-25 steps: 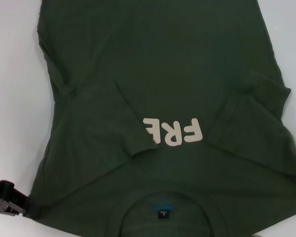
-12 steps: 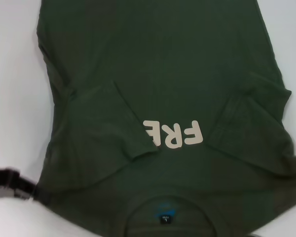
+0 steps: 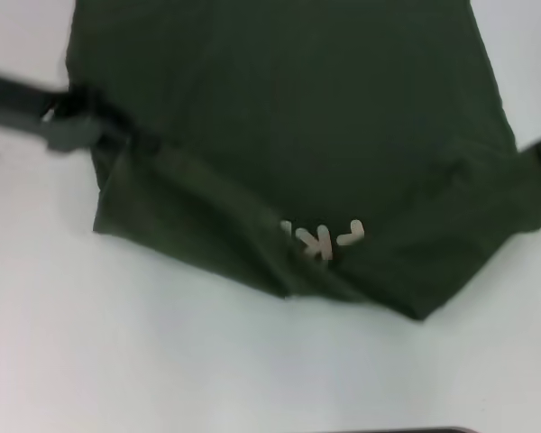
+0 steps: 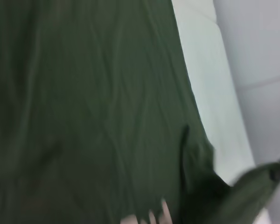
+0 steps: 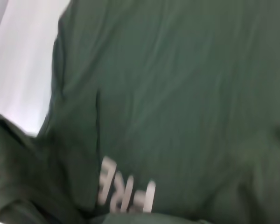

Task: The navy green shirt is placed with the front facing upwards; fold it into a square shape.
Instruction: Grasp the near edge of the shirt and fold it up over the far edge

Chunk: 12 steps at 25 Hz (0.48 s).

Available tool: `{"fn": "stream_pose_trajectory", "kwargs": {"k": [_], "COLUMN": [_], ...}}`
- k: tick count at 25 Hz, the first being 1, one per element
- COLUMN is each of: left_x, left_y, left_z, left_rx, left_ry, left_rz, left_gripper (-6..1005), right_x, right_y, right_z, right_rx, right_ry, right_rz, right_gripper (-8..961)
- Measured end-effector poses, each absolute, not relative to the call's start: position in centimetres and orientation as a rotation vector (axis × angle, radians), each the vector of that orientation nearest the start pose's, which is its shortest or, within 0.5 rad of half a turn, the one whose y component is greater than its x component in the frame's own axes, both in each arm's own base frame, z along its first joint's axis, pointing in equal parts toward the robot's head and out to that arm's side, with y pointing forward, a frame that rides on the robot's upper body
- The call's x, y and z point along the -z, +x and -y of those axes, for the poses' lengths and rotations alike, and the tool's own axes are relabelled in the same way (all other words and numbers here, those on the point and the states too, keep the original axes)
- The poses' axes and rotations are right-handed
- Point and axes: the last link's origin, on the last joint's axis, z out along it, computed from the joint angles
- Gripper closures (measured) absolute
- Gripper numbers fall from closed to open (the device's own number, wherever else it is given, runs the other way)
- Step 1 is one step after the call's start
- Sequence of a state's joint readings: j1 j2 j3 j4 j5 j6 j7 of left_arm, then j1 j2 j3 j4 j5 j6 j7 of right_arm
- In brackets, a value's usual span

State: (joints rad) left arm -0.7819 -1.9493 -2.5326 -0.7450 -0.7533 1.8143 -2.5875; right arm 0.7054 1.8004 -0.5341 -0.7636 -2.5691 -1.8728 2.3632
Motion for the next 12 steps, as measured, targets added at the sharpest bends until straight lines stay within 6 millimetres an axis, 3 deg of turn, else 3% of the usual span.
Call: {"fn": "stream_pose_trajectory", "kwargs": {"k": [2, 6, 12], "left_x": [-4.7, -2.5, -1.4], "left_y": [-20.6, -17.6, -16.1], "left_z": [-38.5, -41.7, -44.4], "left_rx": [0.238, 0.248, 0.351], "left_ry": [-2.461, -2.422, -2.3], "left_rz": [1.935, 1.816, 1.741], "left_gripper": [956, 957, 957], "right_x": [-13.1, -13.1, -12.9], "right_y": [27.5, 26.8, 25.8], "right_z": [-36.7, -38.1, -40.0], "right_rx": [-0.078, -0.105, -0.14], "right_ry": [-2.382, -2.353, -2.315], "right_rz": [-1.735, -1.69, -1.624], "right_gripper": [949, 949, 949]}}
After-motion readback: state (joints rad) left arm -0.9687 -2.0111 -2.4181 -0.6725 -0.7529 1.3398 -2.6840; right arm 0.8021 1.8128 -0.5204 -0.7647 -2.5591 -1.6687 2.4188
